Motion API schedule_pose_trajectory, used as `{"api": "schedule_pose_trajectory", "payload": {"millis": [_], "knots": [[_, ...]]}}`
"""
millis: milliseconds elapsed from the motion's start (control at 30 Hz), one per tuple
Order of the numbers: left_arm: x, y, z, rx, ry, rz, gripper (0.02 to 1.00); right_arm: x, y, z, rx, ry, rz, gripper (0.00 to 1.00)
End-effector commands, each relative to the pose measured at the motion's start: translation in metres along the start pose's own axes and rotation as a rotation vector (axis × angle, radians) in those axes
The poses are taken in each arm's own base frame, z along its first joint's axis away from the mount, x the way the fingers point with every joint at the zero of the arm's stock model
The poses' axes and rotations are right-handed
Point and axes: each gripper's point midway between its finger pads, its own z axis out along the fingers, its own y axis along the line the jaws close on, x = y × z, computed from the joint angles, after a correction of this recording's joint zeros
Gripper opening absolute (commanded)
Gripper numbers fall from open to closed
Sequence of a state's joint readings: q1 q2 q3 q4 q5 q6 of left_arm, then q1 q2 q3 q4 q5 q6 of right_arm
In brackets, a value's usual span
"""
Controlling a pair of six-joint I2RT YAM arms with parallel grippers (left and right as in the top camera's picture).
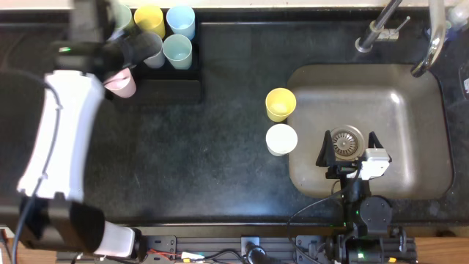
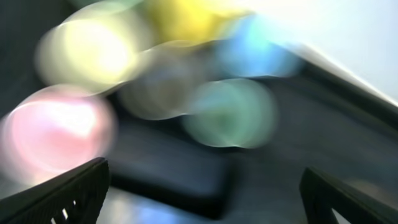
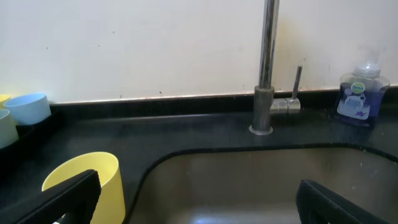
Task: Store Cups
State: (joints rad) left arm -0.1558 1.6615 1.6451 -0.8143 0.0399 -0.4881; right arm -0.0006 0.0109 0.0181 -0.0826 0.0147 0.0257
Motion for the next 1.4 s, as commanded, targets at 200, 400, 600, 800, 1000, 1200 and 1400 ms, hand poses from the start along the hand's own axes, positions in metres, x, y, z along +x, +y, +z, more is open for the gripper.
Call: {"api": "schedule_pose_trajectory", "payload": {"millis": [200,400,600,800,1000,1200,1400], "knots": [[0.117,-0.186,0.004,0.179,0.007,0.336,0.998,0.004,-0.001,0.000,0.003,0.001,0.004,0.996],[0.172,-0.194,0.041,0.203,0.212,0.245,0.998,0.004,-0.001,0.000,0.003,0.001,0.004,0.996],[0.207,-0.175,0.073,0.169,0.394,0.190,0.998,0.004,-0.001,0.000,0.003,0.001,0.004,0.996],[0.231,-0.168,0.095,0.143,0.477,0.181,0.998,0.004,-0.001,0.000,0.003,0.001,0.004,0.996],[0.240,-0.162,0.106,0.119,0.499,0.183,0.998,0.004,-0.001,0.000,0.003,0.001,0.004,0.998],[0.241,-0.160,0.109,0.105,0.498,0.170,0.038,0.004,-0.001,0.000,0.003,0.001,0.004,0.996],[0.235,-0.165,0.111,0.119,0.467,0.168,0.036,0.004,-0.001,0.000,0.003,0.001,0.004,0.998]]}}
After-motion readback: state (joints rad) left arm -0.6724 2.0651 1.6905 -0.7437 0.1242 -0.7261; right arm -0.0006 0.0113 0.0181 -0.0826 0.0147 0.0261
